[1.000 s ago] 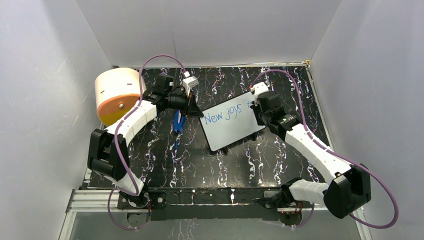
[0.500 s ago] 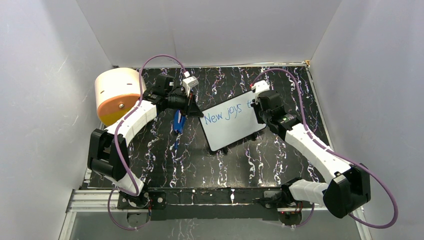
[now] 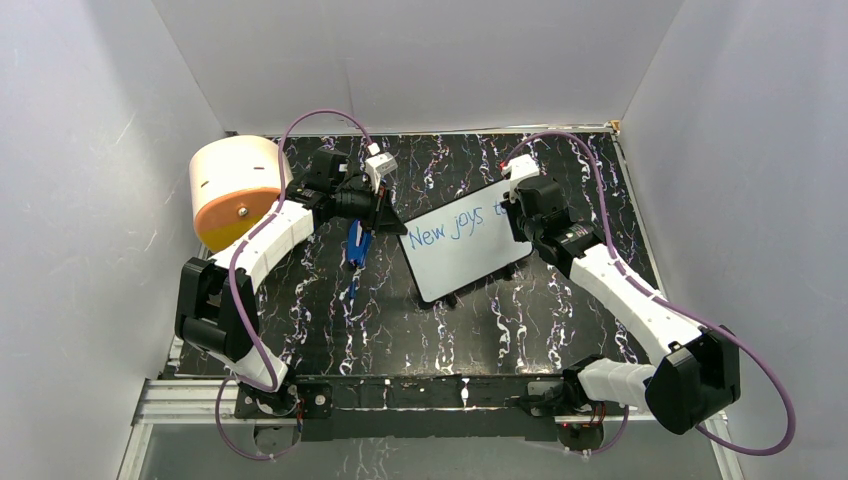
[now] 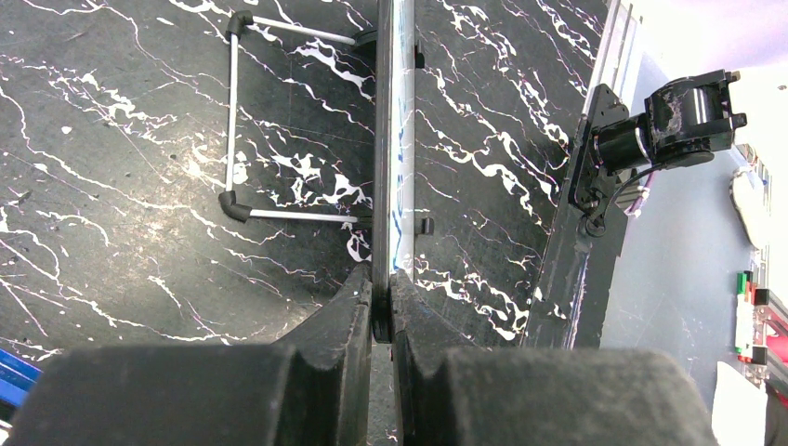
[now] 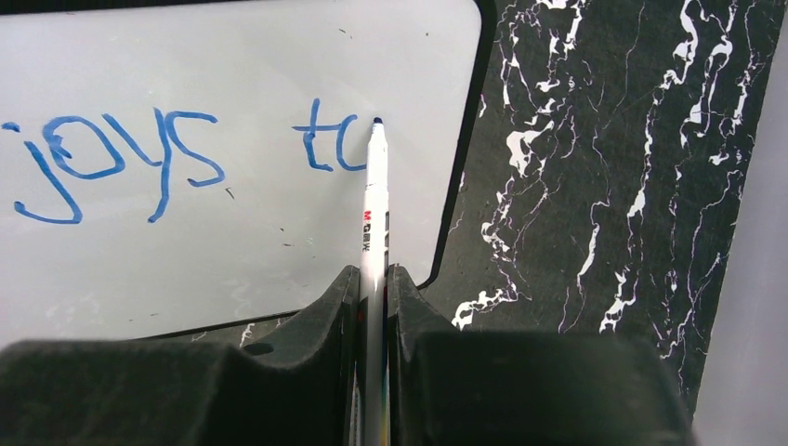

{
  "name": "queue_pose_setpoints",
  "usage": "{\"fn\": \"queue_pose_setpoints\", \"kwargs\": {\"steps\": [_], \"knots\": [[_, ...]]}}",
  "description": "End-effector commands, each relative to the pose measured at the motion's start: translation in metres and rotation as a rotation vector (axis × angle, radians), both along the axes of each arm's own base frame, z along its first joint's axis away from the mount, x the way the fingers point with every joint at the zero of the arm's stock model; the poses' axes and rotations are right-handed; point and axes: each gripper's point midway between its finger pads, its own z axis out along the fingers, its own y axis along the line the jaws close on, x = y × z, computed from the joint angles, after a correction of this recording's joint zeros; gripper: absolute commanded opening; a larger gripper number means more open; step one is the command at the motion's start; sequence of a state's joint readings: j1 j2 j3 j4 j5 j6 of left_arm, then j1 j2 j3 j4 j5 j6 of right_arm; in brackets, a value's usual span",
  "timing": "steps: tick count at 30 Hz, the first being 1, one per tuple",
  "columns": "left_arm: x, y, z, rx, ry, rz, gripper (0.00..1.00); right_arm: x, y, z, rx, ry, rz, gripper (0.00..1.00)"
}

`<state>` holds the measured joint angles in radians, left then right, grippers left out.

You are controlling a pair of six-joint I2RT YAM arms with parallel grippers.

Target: Write a sentence on the whiteboard

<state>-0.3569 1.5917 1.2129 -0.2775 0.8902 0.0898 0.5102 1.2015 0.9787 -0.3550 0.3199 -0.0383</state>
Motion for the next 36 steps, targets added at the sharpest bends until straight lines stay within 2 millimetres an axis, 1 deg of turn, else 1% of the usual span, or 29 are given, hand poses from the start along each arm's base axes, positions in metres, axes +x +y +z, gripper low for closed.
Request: {"fn": "queue_pose_setpoints", "kwargs": {"steps": [1,9,17,25,32,36], "knots": [[-0.002,0.004,-0.011,0.051,0.005,-0.004,0.00,0.015,0.013,0.034,0.062,-0.094,0.030,0.00],[-0.001,0.004,-0.011,0.052,0.005,-0.004,0.00,0.011,0.013,0.029,0.060,-0.072,0.043,0.00],[-0.002,0.004,-0.011,0.053,0.004,-0.002,0.00,0.008,0.014,0.029,0.064,-0.063,0.054,0.00],[-0.001,0.005,-0.012,0.058,0.005,0.002,0.00,0.002,0.013,0.034,0.080,-0.071,0.055,0.00],[0.000,0.006,-0.014,0.069,0.003,0.011,0.00,-0.005,0.011,0.033,0.094,-0.059,0.052,0.00],[0.002,0.007,-0.016,0.078,0.002,0.019,0.00,-0.013,0.009,0.035,0.107,-0.053,0.053,0.00]]}}
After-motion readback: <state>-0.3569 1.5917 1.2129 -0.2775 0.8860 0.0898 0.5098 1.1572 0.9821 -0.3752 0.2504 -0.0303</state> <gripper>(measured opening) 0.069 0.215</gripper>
